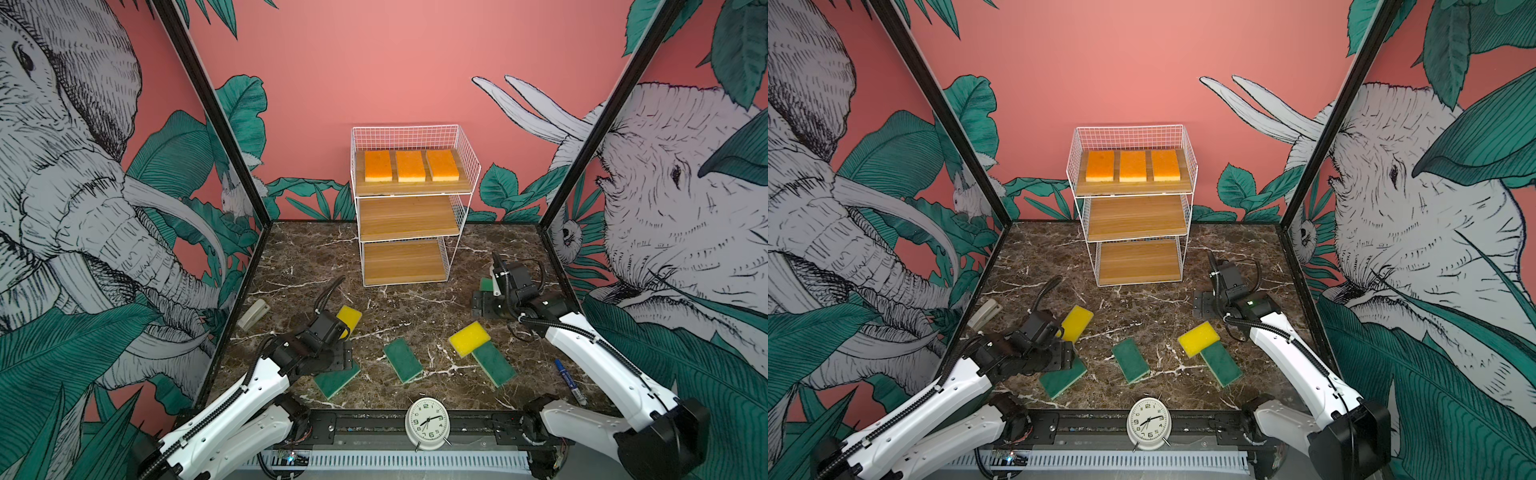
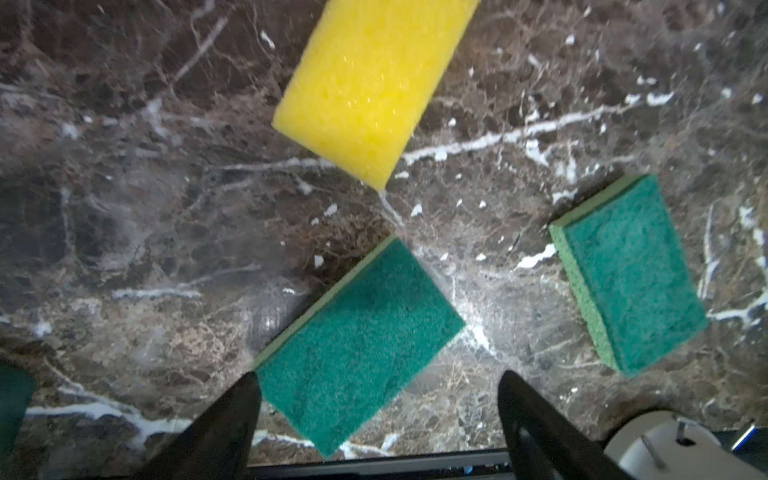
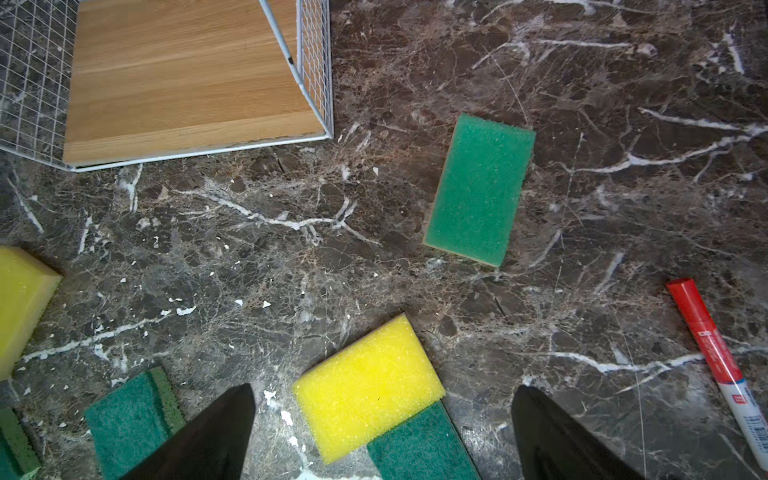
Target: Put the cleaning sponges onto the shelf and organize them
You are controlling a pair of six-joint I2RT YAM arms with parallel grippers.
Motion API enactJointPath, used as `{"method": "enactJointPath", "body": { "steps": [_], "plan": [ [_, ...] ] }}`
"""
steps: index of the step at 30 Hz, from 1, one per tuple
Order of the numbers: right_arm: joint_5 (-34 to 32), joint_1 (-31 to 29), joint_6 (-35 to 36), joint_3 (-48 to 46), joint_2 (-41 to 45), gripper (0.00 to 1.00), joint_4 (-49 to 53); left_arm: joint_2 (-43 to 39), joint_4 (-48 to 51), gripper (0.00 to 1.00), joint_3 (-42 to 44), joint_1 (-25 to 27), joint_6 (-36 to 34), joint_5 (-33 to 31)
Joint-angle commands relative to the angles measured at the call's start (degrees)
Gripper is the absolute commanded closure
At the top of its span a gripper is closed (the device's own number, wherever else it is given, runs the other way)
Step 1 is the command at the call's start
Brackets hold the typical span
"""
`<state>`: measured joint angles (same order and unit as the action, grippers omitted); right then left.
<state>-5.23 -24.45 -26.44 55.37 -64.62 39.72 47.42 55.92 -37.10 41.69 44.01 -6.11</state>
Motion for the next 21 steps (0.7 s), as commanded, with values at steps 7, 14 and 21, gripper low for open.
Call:
{"method": "enactJointPath", "body": {
  "steps": [7,14,21],
  "plan": [
    [2.2,1.2,1.8,-1.0,1.5,0.01,-3.2,1.4,0.4,0.01,5.7,2.8,8.9,-0.9],
    [3.3,2.4,1.6,-2.5,3.3,0.01,-4.2,2.6,-4.9,0.01,9.1,5.2,8.0,1.3],
    [4.5,2.9,1.3,-2.6,3.4,0.01,-4.1,4.3,-8.2,0.01,10.9,6.6,9.6,1.2]
  ]
}}
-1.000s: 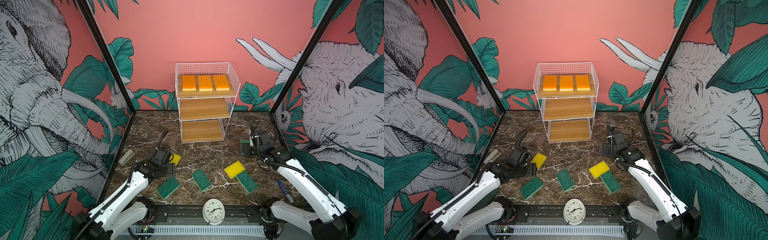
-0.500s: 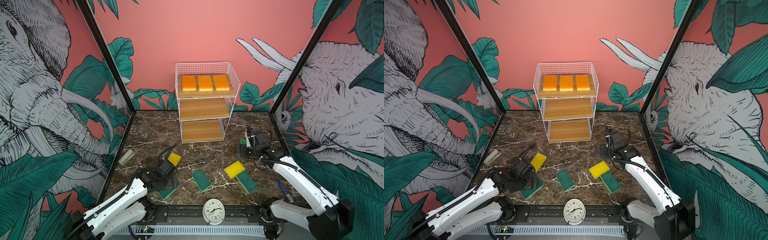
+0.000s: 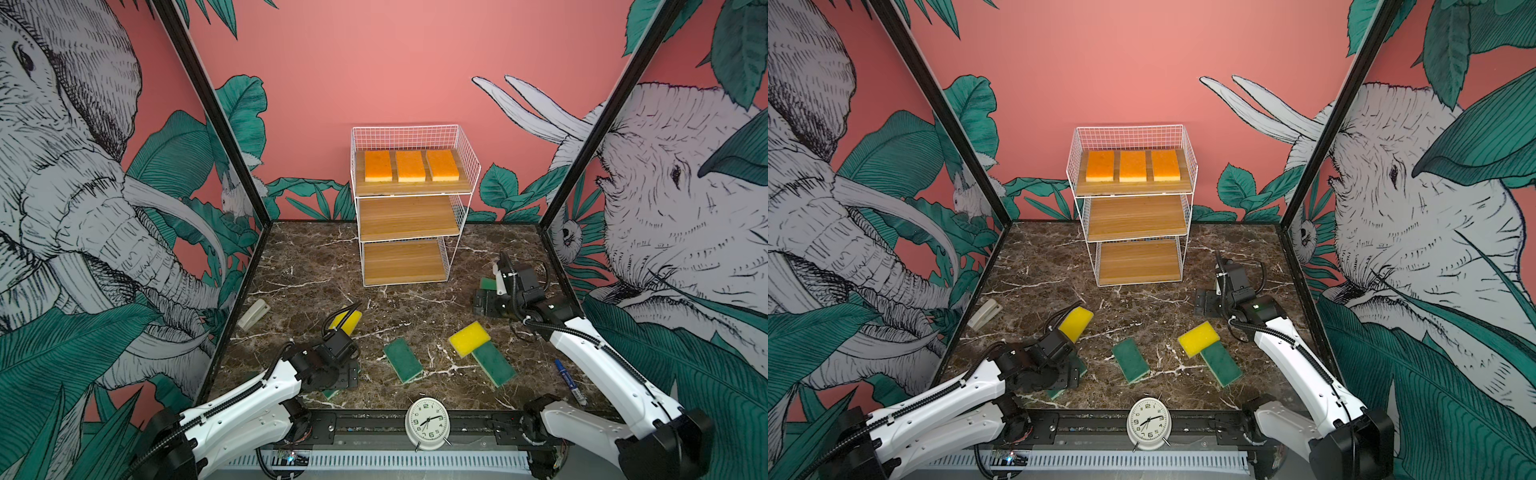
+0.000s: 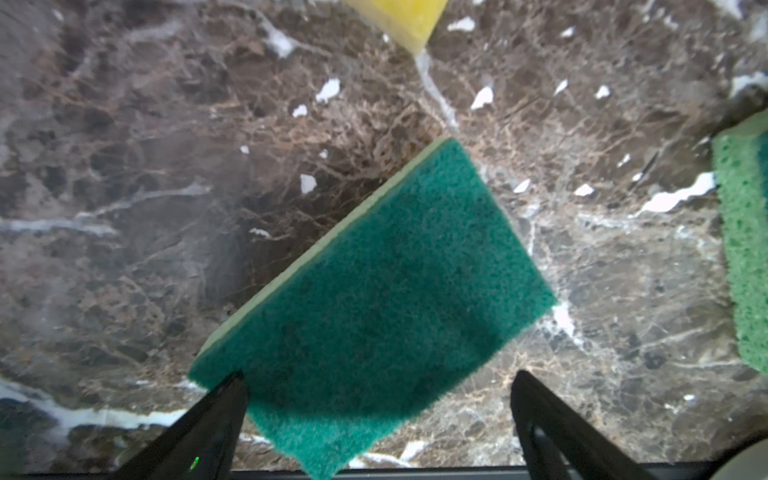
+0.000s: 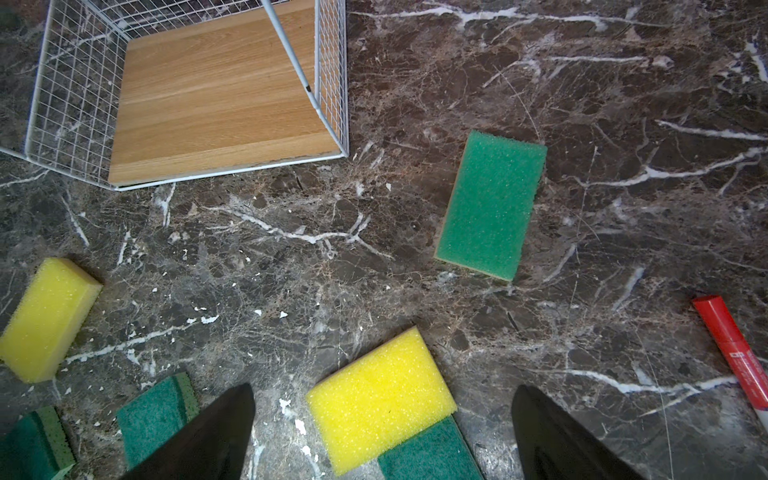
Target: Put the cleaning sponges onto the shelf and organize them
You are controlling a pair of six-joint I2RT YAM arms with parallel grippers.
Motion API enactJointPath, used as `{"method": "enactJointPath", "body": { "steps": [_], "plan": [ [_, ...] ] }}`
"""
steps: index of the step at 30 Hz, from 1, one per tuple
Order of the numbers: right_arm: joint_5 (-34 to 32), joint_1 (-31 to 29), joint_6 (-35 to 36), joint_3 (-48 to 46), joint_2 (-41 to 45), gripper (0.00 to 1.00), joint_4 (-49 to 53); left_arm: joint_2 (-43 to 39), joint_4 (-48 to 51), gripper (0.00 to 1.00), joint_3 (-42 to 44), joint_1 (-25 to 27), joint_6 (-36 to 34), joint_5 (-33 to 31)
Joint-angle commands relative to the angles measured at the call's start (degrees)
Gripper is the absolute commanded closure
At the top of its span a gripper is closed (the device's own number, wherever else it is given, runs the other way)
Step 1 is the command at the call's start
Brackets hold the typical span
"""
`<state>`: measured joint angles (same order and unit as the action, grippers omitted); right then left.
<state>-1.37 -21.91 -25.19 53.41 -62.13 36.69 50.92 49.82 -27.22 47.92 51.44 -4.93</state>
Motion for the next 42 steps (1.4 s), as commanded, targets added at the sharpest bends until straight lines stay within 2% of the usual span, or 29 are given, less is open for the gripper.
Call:
{"method": "enactJointPath", "body": {
  "steps": [1,7,13,18,21,25,29,33,37,42],
  "plan": [
    [0.7,0.4,0.0,-0.7,0.9,0.01,-1.1,1.5,-3.0,0.01,1.1,0.6,2.7,-0.1],
    [0.5,0.8,-0.1,-1.5,1.8,0.01,-1.0,8.7,-10.7,0.05,-0.8,2.6,5.2,-1.1],
    [0.1,1.5,0.6,-2.1,2.9,0.01,-0.5,16.3,-12.6,0.10,-8.4,3.9,5.9,-4.4],
    [-0.2,2.0,0.9,-2.9,4.1,0.01,-0.3,18.7,-14.8,0.11,-12.4,4.0,8.3,-5.8],
    [0.3,2.1,0.9,-3.3,4.6,0.01,-0.4,18.3,-12.7,0.09,-15.1,4.1,8.0,-7.1],
    [0.4,2.4,0.8,-3.9,5.3,0.01,-0.6,15.2,-8.0,0.07,-17.1,4.1,3.7,-7.9],
    [1.3,2.4,0.2,-4.5,5.7,0.01,-1.2,12.3,-2.8,0.02,-16.0,4.1,0.4,-8.6],
    [2.5,2.5,-0.4,-4.9,5.8,0.01,-1.9,9.1,-3.3,0.01,-11.4,4.0,-0.5,-8.0],
    [3.4,2.5,-0.2,-4.6,5.7,0.01,-2.0,6.5,-10.0,0.00,-6.7,3.5,-5.7,-3.9],
    [3.6,2.5,-0.4,-4.5,6.1,0.01,-1.9,6.7,-8.8,0.00,-6.5,2.1,-9.4,-6.1]
  ]
}}
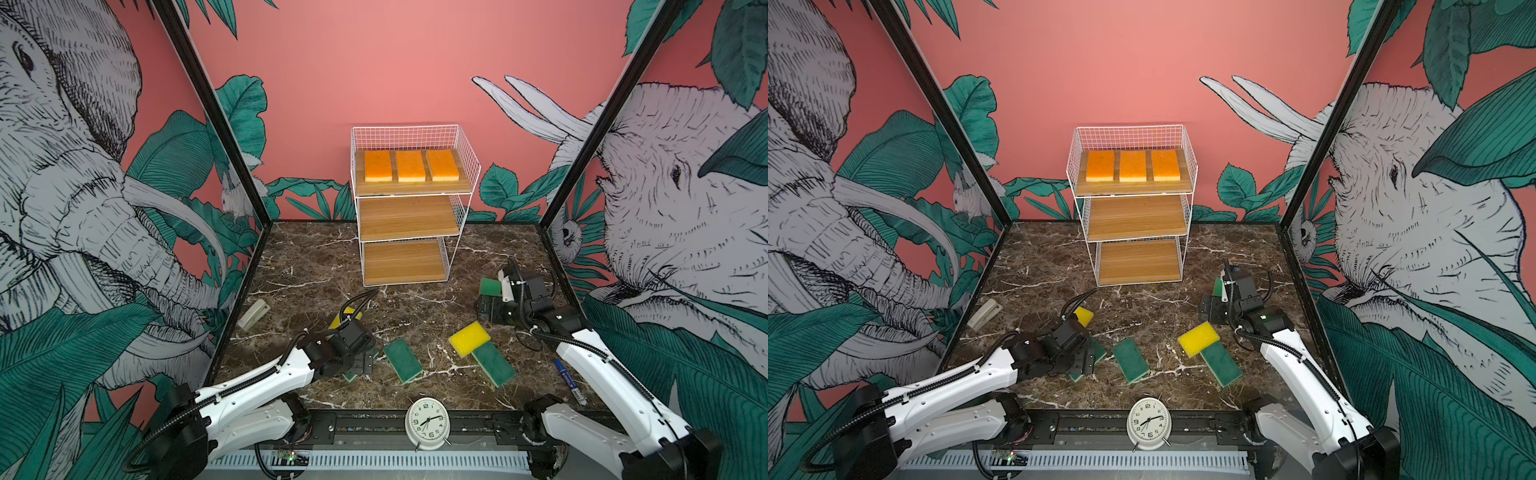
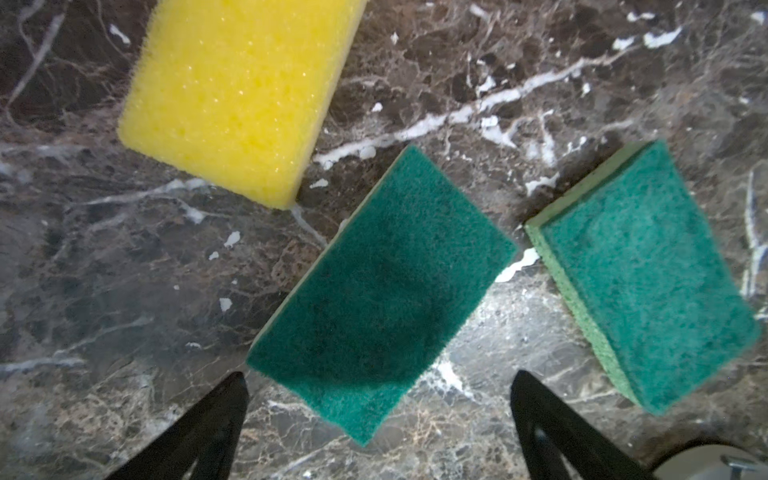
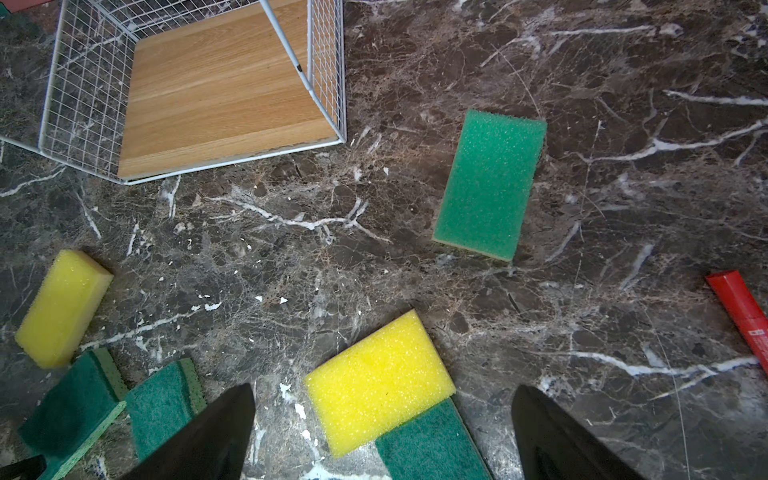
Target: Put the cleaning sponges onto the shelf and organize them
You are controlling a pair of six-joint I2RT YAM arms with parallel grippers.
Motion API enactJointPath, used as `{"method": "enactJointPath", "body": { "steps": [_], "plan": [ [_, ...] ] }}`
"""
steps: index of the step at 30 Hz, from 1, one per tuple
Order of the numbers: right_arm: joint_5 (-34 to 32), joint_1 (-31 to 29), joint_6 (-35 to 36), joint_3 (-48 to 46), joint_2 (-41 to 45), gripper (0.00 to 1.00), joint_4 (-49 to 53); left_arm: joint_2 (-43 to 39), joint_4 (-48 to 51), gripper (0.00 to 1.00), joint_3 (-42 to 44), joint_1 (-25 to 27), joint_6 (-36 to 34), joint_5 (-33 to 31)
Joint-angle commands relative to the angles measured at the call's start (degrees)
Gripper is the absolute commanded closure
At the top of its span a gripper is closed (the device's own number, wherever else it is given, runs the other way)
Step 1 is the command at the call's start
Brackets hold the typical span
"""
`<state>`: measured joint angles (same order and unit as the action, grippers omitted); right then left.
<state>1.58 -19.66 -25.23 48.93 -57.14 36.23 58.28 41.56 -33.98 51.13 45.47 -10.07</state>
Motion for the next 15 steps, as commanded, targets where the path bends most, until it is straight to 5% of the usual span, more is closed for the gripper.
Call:
{"method": "enactJointPath", "body": {
  "steps": [1,8,15],
  "plan": [
    [0.7,0.3,-0.5,-0.2,1.2,0.01,-1.7,-0.3,-0.4,0.00,-0.1,-2.4,-4.9,-0.2],
    [1.9,0.3,-1.1,0.0,0.7,0.01,-2.0,3.3,-2.6,0.00,0.0,-8.4,-9.2,1.5],
    [1.6,0.4,-0.5,0.7,0.1,0.01,-1.9,5.3,-10.6,0.01,2.7,-8.6,-10.0,8.5]
  ]
}}
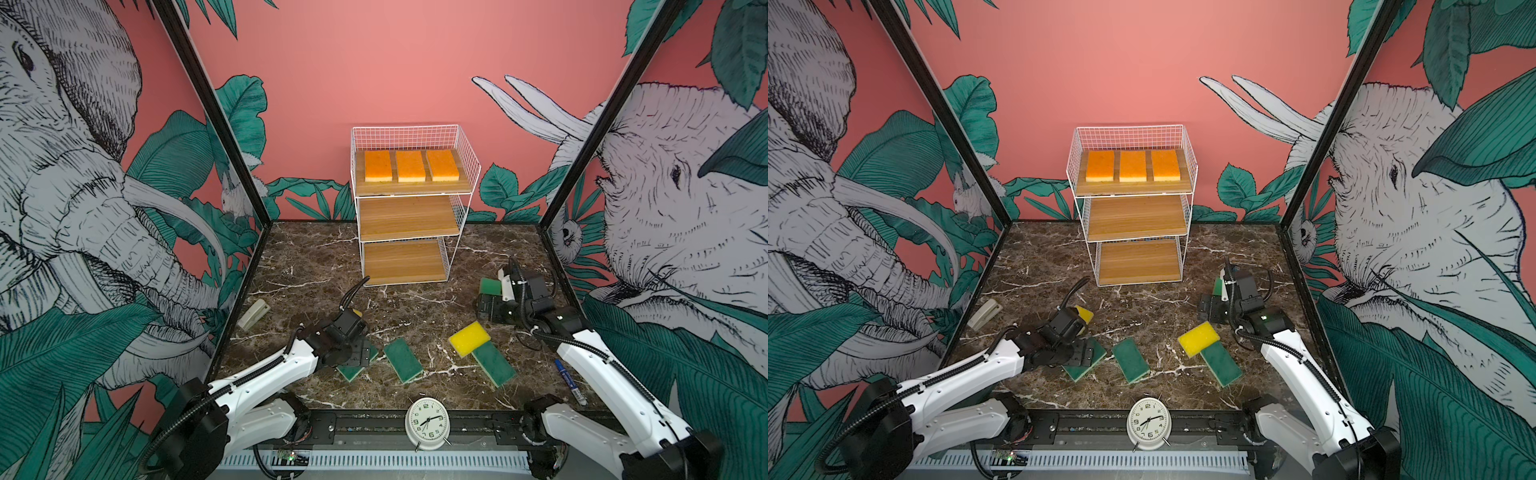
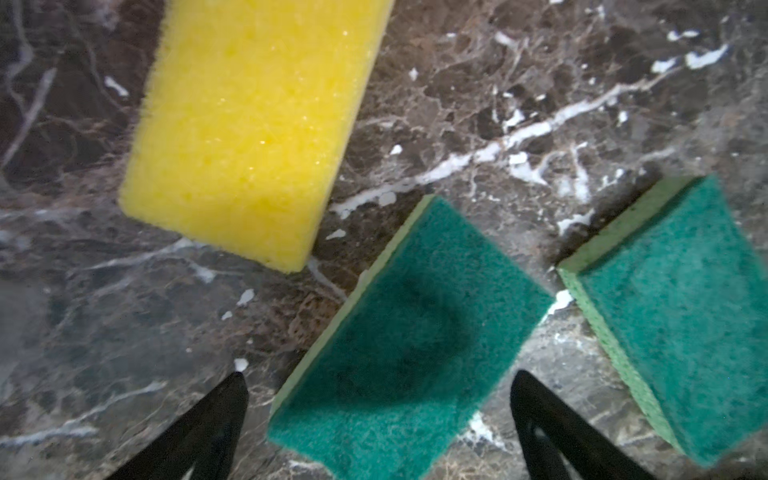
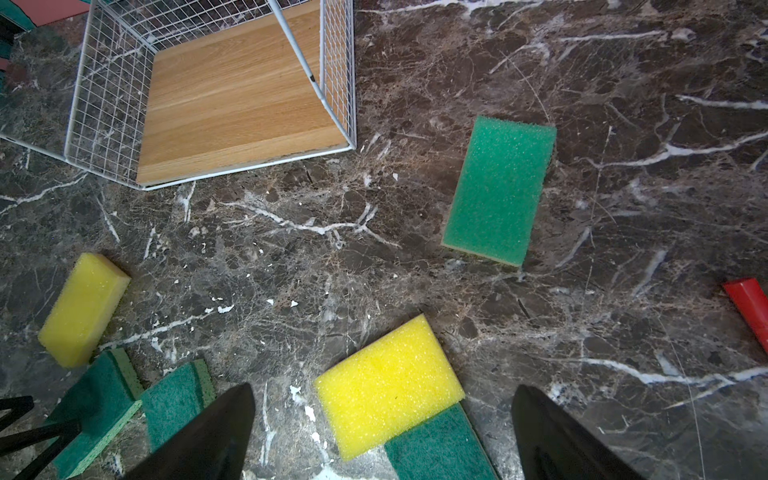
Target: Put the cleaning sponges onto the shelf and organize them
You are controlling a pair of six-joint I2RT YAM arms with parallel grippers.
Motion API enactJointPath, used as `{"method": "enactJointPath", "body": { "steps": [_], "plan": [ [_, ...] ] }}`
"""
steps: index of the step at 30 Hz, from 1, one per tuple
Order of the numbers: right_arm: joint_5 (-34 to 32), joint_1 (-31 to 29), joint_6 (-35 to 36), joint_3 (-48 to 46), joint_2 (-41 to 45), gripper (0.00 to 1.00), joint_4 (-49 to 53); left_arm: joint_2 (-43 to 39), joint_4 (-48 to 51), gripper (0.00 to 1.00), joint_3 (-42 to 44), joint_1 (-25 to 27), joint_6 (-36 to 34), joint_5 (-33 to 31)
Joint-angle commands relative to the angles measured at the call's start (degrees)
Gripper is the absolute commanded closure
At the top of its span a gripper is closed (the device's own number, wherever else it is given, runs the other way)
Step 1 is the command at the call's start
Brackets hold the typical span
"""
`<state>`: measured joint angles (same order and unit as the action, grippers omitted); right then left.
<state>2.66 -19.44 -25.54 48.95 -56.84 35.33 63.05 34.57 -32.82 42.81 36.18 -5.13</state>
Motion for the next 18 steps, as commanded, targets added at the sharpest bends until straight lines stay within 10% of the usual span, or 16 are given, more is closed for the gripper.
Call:
{"method": "enactJointPath", "body": {
  "steps": [1,18],
  "plan": [
    [0.8,0.2,-0.3,0.7,-0.3,0.01,-1.1,0.7,-4.1,0.01,1.6,-0.3,-0.3,4.2],
    [2.2,0.3,-1.3,-0.5,1.3,0.01,-0.8,-4.7,3.8,0.01,1.7,5.1,5.2,4.6]
  ]
}}
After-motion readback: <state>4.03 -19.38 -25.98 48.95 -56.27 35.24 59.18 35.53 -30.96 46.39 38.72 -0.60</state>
